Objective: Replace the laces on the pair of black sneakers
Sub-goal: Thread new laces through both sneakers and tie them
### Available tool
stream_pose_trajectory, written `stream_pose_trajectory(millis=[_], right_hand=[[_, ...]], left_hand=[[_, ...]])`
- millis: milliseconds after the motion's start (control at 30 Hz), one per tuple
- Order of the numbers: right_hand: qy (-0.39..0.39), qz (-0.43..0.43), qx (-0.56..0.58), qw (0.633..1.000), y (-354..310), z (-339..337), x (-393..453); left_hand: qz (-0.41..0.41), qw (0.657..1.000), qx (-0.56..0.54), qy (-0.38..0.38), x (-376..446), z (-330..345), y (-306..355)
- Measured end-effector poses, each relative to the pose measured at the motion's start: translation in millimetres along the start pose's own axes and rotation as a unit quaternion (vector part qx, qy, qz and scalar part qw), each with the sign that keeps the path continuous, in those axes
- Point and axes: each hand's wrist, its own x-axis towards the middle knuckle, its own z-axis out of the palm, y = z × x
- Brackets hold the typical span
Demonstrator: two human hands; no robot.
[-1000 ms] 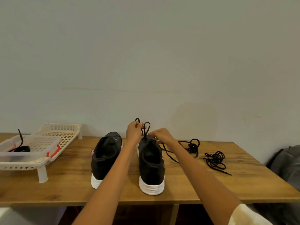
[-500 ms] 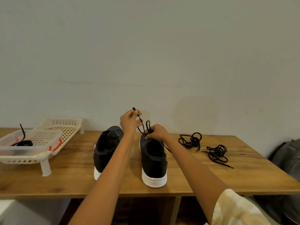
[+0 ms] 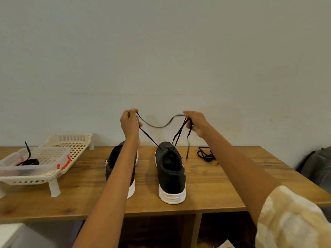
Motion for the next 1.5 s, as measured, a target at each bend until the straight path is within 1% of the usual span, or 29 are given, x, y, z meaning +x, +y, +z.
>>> stream_pose_trajectory(millis=[100,200,300,333,400,467,500,533,600,633,667,733,833,900,1000,1100,1167,1233,1300,1367,1433,1467,1500], right_hand=[[0.038,-0.051,0.059,0.996,-30,-2,2],[0.031,-0.094,0.093,0.991,-48,4,0],[-0.01,-0.124,0.066,0.99,-60,11,-6],[-0.023,-0.13,0.054,0.99,-64,12,-8],[-0.038,-0.145,0.021,0.988,-69,12,-8],[-0.035,-0.176,-0.059,0.982,-68,9,-3],[-0.025,-0.192,-0.133,0.972,-64,6,1],[-0.012,-0.204,-0.227,0.952,-58,2,5],[0.001,-0.19,-0.419,0.888,-41,-7,13],[0.001,-0.17,-0.49,0.855,-31,-12,16],[-0.001,-0.154,-0.536,0.83,-21,-16,17],[-0.005,-0.14,-0.583,0.801,-5,-21,17],[-0.041,-0.116,-0.613,0.78,12,-24,19],[-0.068,-0.098,-0.612,0.782,20,-26,20],[-0.099,-0.077,-0.586,0.8,24,-26,22],[-0.11,-0.061,-0.529,0.839,21,-20,19],[-0.128,-0.049,-0.491,0.86,19,-14,12],[-0.196,-0.027,-0.461,0.865,19,-6,2],[-0.292,0.013,-0.411,0.864,21,0,-9],[-0.355,0.032,-0.326,0.876,24,5,-16],[-0.357,0.022,-0.218,0.908,25,8,-19],[-0.334,0.011,-0.178,0.926,26,8,-19],[-0.297,-0.004,-0.168,0.94,27,8,-17]], left_hand=[[0.052,0.998,0.025,-0.015,-1,6,11],[0.043,0.99,0.132,-0.038,-4,9,-3],[0.019,0.964,0.257,-0.071,-9,4,-26],[0.018,0.956,0.282,-0.079,-10,3,-31],[0.012,0.951,0.296,-0.086,-12,2,-37],[0.0,0.95,0.302,-0.082,-11,2,-38],[-0.005,0.947,0.311,-0.078,-10,1,-39],[-0.011,0.943,0.325,-0.075,-9,0,-39],[-0.016,0.926,0.371,-0.074,-12,-4,-41],[-0.016,0.916,0.393,-0.075,-14,-7,-42],[-0.014,0.909,0.409,-0.078,-15,-10,-44],[-0.006,0.902,0.425,-0.083,-16,-12,-45],[0.007,0.897,0.435,-0.086,-16,-10,-45],[0.026,0.887,0.451,-0.1,-16,-9,-49],[0.062,0.852,0.503,-0.127,-16,-6,-56],[0.07,0.82,0.553,-0.132,-20,-1,-56],[0.078,0.811,0.565,-0.132,-23,3,-55],[0.08,0.822,0.541,-0.162,-23,6,-56],[0.067,0.838,0.491,-0.229,-24,11,-58],[0.028,0.843,0.439,-0.309,-27,15,-60],[-0.021,0.862,0.362,-0.354,-31,16,-60],[-0.04,0.875,0.331,-0.351,-31,17,-59],[-0.051,0.887,0.314,-0.334,-31,16,-57]])
